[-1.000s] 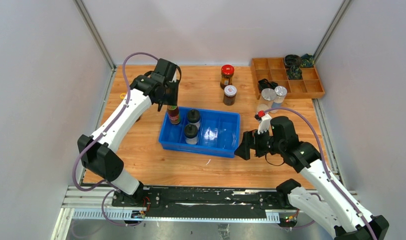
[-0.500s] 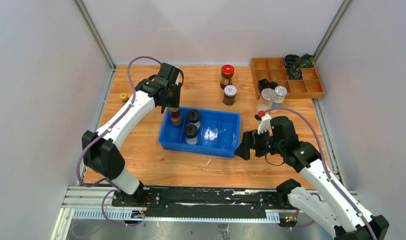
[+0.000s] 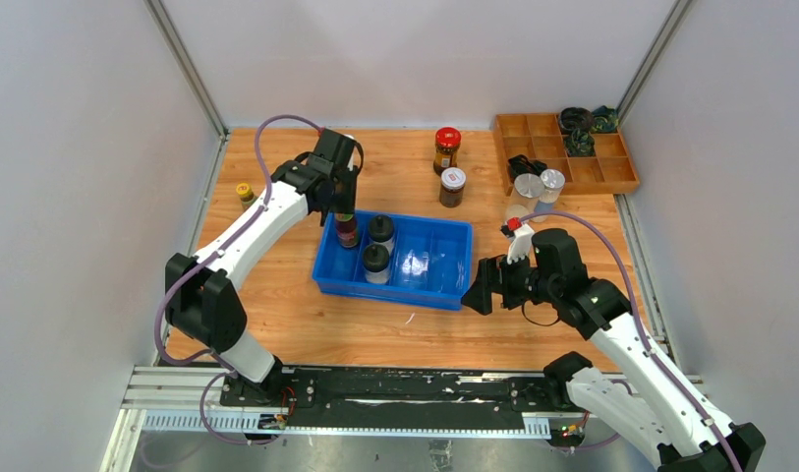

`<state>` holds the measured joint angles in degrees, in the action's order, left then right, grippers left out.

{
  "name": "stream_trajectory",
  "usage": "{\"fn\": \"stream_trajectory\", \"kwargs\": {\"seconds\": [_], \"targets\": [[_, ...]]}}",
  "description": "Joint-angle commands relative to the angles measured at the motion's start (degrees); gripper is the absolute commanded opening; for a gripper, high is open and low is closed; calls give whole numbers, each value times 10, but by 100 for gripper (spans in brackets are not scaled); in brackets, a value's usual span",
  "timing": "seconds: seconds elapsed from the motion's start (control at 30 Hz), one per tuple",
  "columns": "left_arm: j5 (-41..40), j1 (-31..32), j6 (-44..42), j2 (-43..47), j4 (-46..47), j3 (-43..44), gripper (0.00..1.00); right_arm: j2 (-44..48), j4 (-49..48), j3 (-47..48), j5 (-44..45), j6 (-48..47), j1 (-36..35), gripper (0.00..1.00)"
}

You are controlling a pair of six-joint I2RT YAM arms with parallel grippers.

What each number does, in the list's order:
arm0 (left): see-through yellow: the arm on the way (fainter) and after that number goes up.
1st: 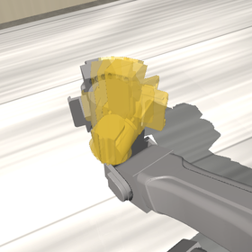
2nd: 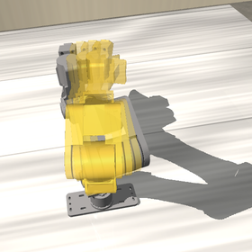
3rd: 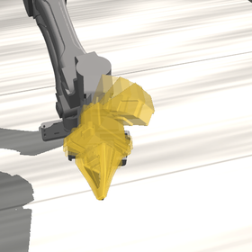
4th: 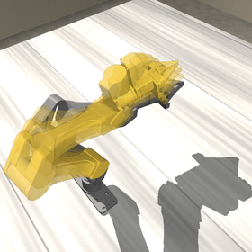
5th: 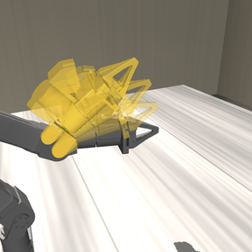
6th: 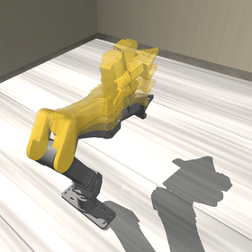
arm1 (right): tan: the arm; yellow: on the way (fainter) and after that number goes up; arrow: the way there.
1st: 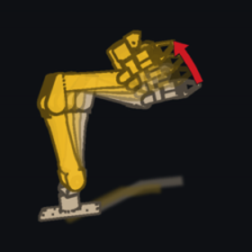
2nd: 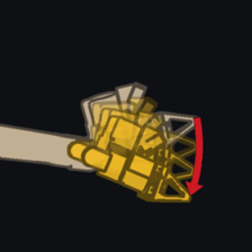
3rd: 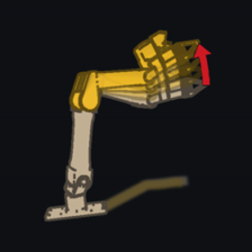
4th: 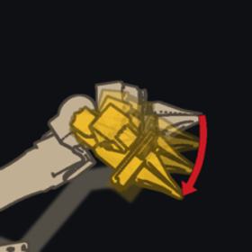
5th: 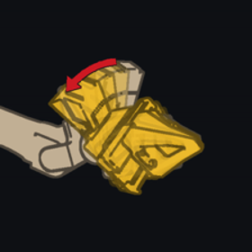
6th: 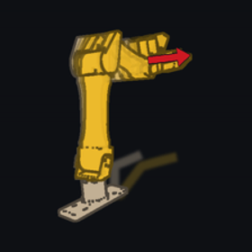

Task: Organize the condiment bottles
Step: Place the bottle in the storage box.

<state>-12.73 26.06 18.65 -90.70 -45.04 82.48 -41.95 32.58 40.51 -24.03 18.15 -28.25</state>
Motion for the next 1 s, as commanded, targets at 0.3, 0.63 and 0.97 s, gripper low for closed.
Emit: {"fn": "stream_trajectory", "kwargs": {"seconds": [0.3, 0.63, 0.97], "targets": [[-15, 4, -1, 1, 42, -10, 21, 1, 1, -9, -8, -10, -8, 100], [-14, 4, 1, -8, 14, 3, 39, 3, 0, -10, -8, -10, -8, 100], [-13, 4, -2, -10, 2, 11, 69, 4, 0, -10, -9, -10, -7, 100]]}}
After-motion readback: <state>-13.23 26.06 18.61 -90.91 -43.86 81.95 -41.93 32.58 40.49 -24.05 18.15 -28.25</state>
